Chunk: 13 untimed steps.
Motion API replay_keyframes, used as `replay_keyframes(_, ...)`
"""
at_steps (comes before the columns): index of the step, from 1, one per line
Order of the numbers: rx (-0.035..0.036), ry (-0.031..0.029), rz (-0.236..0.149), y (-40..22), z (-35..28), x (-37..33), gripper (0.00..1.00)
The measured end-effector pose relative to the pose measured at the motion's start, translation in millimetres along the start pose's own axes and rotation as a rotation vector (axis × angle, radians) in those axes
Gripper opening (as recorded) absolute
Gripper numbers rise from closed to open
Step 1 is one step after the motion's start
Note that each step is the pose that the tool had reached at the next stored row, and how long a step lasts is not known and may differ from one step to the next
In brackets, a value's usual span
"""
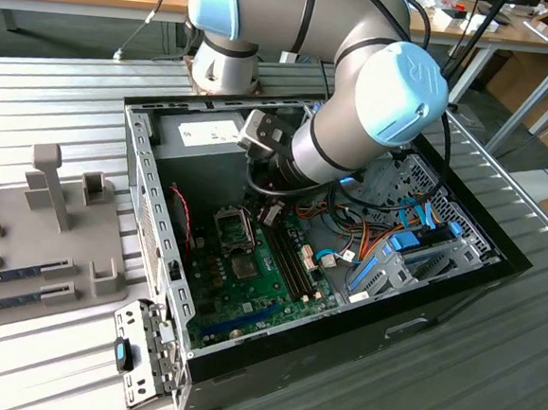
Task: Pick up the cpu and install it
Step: 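Close the cpu cover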
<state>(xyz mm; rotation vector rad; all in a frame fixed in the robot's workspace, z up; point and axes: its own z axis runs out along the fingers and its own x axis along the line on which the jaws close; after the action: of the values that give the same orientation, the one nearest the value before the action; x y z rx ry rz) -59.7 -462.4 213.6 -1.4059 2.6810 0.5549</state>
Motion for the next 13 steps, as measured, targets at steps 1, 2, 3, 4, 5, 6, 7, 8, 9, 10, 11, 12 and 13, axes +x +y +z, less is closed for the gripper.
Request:
replay_keyframes(1,-0.0003,0.0002,0.000,-0.8,1.8,0.3,0.11)
replay_keyframes(2,-0.0008,0.0005,0.001,-1.6,3.0,0.3,0.11)
replay_keyframes(3,-0.0016,0.0005,0.002,-3.0,4.3,-0.1,0.11)
replay_keyframes(4,-0.0024,-0.0006,0.002,-3.5,4.8,-0.2,0.11)
replay_keyframes(5,-0.0033,-0.0020,0.002,-3.6,5.1,-0.1,0.11)
replay_keyframes(6,-0.0046,-0.0041,0.002,-3.7,5.6,0.0,0.11)
replay_keyframes(7,-0.0054,-0.0053,0.002,-3.8,6.0,0.0,0.11)
replay_keyframes(8,-0.0069,-0.0082,0.003,-3.8,7.1,-0.4,0.11)
replay_keyframes(9,-0.0075,-0.0108,0.005,-3.4,8.5,-1.1,0.11)
replay_keyframes(10,-0.0077,-0.0123,0.007,-3.1,9.5,-1.8,0.11)
replay_keyframes(11,-0.0077,-0.0134,0.009,-3.0,10.2,-2.1,0.11)
replay_keyframes(12,-0.0072,-0.0147,0.012,-2.9,11.0,-2.2,0.11)
replay_keyframes(13,-0.0063,-0.0161,0.016,-3.0,11.8,-2.3,0.11)
